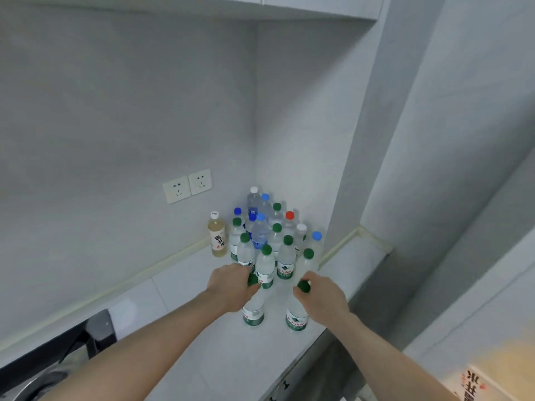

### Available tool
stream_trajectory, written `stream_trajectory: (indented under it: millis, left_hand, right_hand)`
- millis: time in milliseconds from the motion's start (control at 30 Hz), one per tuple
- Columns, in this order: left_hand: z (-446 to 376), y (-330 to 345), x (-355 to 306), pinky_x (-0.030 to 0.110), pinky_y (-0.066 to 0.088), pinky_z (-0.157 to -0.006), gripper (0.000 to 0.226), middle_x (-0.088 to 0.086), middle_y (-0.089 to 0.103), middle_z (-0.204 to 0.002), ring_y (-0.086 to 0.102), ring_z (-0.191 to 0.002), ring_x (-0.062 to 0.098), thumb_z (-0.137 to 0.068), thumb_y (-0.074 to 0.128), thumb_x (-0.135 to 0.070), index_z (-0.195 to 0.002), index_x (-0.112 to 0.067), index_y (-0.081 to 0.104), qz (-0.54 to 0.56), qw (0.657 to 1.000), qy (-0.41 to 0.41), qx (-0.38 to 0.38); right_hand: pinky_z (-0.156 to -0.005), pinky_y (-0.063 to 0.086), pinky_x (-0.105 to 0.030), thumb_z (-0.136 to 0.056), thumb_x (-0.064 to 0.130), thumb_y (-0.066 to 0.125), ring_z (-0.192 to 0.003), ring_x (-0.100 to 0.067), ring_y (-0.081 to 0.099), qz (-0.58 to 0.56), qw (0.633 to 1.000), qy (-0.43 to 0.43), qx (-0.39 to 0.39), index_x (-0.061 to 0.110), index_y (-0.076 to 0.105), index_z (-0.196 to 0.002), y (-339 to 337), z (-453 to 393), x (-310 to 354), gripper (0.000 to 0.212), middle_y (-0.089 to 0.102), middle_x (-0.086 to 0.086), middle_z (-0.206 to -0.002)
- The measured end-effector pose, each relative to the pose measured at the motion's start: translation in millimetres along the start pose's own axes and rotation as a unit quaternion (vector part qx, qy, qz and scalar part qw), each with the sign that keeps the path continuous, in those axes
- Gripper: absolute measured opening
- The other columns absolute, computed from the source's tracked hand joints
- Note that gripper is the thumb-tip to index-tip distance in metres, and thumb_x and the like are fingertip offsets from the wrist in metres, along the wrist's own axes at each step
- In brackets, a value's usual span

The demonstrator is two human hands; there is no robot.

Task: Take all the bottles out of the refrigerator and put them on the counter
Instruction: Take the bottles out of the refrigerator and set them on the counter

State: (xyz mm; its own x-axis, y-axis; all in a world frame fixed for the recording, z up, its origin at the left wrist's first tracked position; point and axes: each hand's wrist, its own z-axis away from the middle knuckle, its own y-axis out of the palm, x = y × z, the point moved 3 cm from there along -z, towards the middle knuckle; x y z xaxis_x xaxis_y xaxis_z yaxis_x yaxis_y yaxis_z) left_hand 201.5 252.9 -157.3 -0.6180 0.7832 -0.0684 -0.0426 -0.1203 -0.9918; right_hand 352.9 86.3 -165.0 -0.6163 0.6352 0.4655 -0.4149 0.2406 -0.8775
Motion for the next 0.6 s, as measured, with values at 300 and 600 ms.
stream_trajectory:
  millis: [300,600]
  left_hand:
    - [-73,28,-19,0.037,0.050,-0.076,0.034,0.003,0.062,-0.102,0.062,-0.092,0.026,-0.098,0.052,-0.052,-0.095,-0.019,0.056,0.015,0.996,0.084,0.012]
    - [-113,38,-38,0.037,0.051,-0.075,0.030,0.002,0.062,-0.097,0.063,-0.089,0.026,-0.098,0.054,-0.049,-0.097,-0.020,0.057,0.028,0.993,0.117,0.003]
  right_hand:
    - [-0.072,0.048,-0.032,-0.094,0.045,0.054,-0.084,-0.023,0.060,0.024,0.996,0.083,0.006,0.025,0.060,-0.106,15,-37,-14,0.024,0.068,0.003,-0.096]
    - [-0.080,0.055,-0.038,-0.093,0.046,0.055,-0.087,-0.023,0.064,0.024,0.995,0.099,0.009,0.025,0.060,-0.104,25,-62,-16,0.024,0.069,0.002,-0.097]
